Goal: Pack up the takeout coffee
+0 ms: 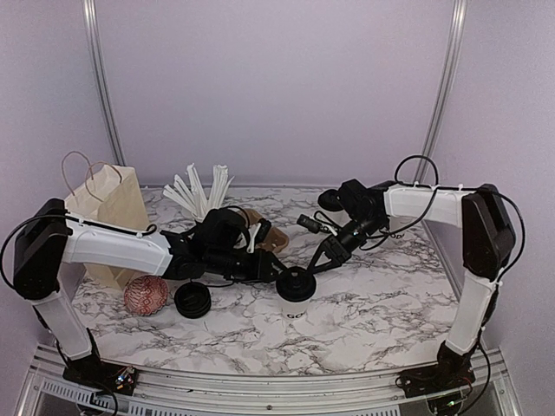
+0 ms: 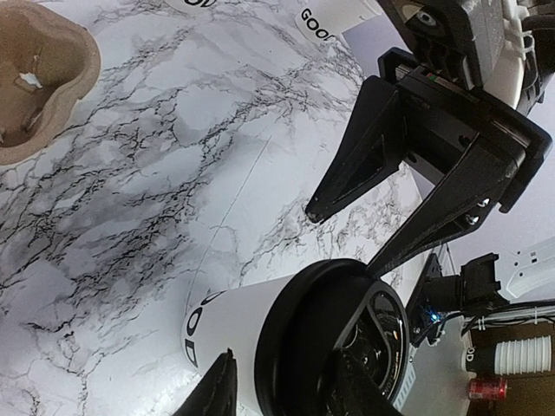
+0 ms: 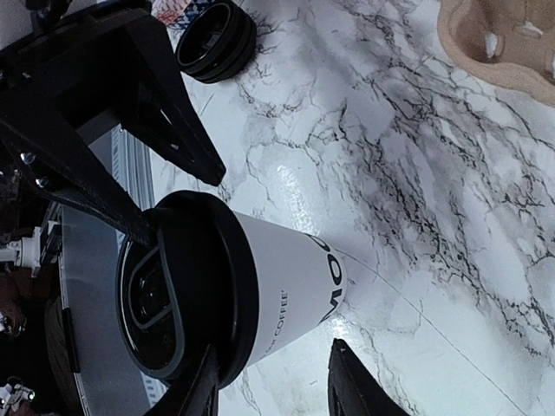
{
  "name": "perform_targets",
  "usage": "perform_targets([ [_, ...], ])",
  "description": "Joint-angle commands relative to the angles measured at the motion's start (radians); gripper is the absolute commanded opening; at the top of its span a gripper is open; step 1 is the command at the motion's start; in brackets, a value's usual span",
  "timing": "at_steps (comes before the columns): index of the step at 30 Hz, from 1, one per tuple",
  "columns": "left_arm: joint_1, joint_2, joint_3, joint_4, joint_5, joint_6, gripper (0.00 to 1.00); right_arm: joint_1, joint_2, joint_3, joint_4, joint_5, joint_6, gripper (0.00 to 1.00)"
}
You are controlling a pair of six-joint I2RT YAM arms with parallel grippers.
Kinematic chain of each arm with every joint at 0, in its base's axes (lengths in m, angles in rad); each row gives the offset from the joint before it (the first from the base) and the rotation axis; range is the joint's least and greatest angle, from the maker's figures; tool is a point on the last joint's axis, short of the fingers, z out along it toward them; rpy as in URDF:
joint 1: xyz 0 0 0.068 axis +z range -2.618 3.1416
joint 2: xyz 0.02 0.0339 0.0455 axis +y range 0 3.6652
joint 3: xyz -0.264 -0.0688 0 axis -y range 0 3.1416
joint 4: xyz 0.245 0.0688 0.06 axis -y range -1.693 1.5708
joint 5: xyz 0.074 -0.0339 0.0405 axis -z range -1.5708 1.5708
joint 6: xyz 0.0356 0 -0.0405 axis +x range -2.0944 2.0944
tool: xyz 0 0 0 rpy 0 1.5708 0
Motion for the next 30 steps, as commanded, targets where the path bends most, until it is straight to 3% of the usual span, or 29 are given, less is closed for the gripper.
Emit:
perform_targets([
  [1,0.007,0.046,0.002,0.007,0.032,0.000,0.37,0.004,0.047,0.018,0.007,-0.012,0.001,0.39],
  [7,0.007,0.090,-0.041,0.017,0.047,-0.012,0.32,0.004,0.069,-0.036,0.046,0.041,0.040,0.36],
  [14,0.004,0.115,-0.129,0.008,0.008,-0.058,0.25,0.043,0.109,-0.122,0.078,0.221,0.090,0.32],
  [21,-0.021,0.034,-0.116,-0.019,-0.056,-0.005,0.30,0.063,0.050,-0.051,0.055,0.223,0.083,0.31],
  [30,-0.027,-0.067,-0.006,-0.046,-0.113,0.070,0.43,-0.008,-0.097,0.072,0.018,0.158,0.073,0.53],
])
